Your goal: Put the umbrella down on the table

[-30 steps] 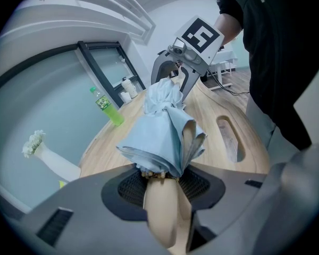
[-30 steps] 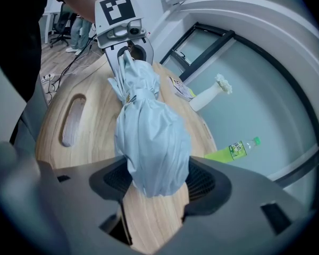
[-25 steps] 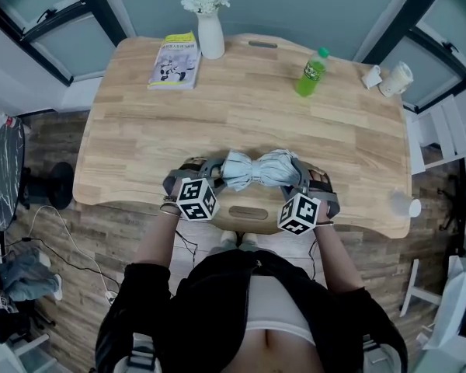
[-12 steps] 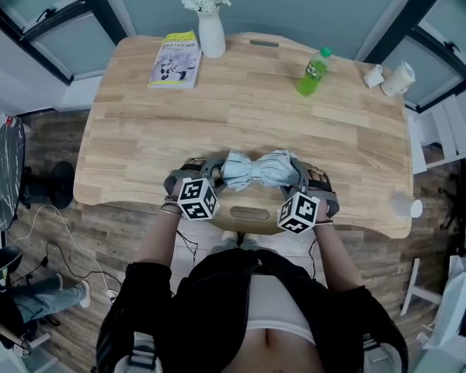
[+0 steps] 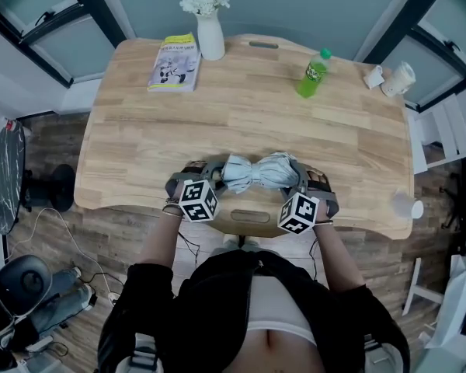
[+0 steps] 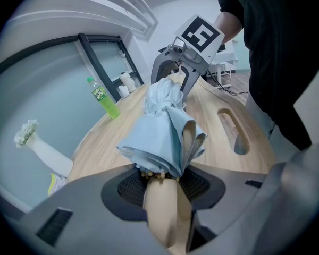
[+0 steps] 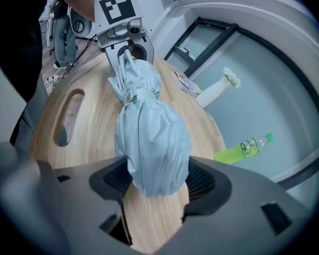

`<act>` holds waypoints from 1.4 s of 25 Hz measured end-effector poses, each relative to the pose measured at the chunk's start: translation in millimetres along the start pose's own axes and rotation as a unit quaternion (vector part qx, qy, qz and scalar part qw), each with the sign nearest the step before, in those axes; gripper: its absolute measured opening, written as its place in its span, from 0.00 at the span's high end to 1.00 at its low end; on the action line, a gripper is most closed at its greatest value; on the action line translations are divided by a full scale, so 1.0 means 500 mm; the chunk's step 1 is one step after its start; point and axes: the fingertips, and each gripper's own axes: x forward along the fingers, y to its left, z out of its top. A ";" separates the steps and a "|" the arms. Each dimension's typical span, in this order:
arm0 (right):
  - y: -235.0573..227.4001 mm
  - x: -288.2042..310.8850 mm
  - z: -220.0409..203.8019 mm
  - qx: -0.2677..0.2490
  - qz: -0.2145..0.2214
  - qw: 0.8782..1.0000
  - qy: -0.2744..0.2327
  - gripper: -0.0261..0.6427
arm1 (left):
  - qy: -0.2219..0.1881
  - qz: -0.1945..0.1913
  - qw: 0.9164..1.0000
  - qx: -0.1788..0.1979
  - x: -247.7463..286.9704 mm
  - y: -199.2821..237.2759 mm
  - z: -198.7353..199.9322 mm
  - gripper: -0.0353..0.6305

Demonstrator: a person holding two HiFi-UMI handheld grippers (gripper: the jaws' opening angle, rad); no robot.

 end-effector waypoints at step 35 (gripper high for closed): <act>0.005 0.014 0.004 -0.009 0.018 1.000 -0.004 0.50 | 0.007 0.015 0.999 -0.050 0.018 0.004 -0.027 0.62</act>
